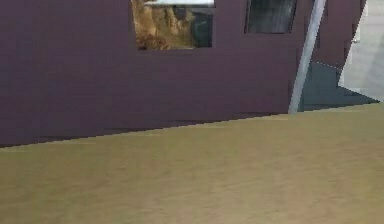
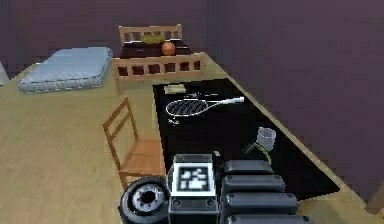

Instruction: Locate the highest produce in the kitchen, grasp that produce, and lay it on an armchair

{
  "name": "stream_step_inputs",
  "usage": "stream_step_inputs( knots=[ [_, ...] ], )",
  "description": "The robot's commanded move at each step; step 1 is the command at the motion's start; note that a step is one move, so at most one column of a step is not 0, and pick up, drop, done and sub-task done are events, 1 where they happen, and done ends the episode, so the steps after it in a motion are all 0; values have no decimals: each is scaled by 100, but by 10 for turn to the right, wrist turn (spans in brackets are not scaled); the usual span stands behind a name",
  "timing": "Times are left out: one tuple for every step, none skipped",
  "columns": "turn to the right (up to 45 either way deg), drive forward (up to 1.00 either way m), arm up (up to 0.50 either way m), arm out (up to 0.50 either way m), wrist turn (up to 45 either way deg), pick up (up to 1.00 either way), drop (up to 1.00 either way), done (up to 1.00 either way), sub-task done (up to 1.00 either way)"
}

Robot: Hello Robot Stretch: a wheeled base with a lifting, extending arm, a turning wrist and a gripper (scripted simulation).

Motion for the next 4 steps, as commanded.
stream_step_inputs(
  knots=[
    [300,0,0,0,0,0,0,0,0],
    [0,10,0,0,0,0,0,0,0],
    [0,90,0,0,0,0,0,0,0],
    [150,0,0,0,0,0,0,0,0]
  ],
)
